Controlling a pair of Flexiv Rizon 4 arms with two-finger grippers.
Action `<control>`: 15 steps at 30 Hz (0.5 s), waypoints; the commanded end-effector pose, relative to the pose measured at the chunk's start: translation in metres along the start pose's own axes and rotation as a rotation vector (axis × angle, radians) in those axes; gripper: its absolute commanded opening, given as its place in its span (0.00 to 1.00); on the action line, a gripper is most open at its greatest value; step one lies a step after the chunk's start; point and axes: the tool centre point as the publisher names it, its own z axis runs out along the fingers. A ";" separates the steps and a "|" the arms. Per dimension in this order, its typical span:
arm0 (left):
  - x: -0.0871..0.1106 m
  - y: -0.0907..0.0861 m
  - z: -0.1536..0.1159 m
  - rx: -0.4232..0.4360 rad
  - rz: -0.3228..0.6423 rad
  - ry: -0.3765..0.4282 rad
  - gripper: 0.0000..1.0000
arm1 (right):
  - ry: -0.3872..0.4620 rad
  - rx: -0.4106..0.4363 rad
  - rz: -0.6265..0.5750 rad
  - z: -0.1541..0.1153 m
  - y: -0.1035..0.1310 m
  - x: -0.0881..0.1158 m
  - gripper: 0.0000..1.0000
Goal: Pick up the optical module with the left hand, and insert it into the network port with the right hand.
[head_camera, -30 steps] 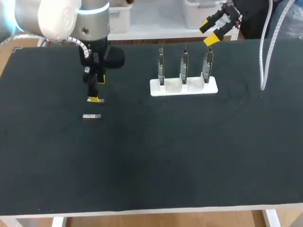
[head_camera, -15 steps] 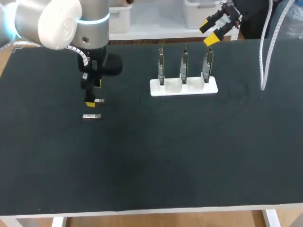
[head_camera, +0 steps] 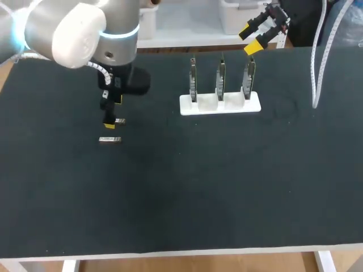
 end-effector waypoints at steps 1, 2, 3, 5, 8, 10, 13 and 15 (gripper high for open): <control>0.011 0.005 0.006 0.008 -0.010 -0.033 1.00 | 0.003 -0.176 0.001 -0.002 -0.008 -0.002 1.00; 0.013 0.006 0.007 0.010 -0.014 -0.036 1.00 | 0.003 -0.176 0.001 -0.002 -0.008 -0.002 1.00; 0.014 0.006 0.007 0.010 -0.016 -0.037 1.00 | 0.003 -0.176 0.001 -0.002 -0.008 -0.002 1.00; 0.017 0.008 0.010 0.012 -0.022 -0.039 1.00 | 0.003 -0.176 0.001 -0.002 -0.008 -0.002 1.00; 0.021 0.009 0.012 0.015 -0.030 -0.044 1.00 | 0.003 -0.176 0.001 -0.002 -0.008 -0.002 1.00; 0.022 0.010 0.014 0.016 -0.033 -0.046 1.00 | 0.003 -0.176 0.001 -0.002 -0.008 -0.002 1.00; 0.022 0.012 0.015 0.017 -0.035 -0.051 1.00 | 0.003 -0.176 0.001 -0.002 -0.008 -0.002 1.00; 0.021 0.013 0.015 0.016 -0.033 -0.056 1.00 | 0.003 -0.176 0.001 -0.002 -0.008 -0.002 1.00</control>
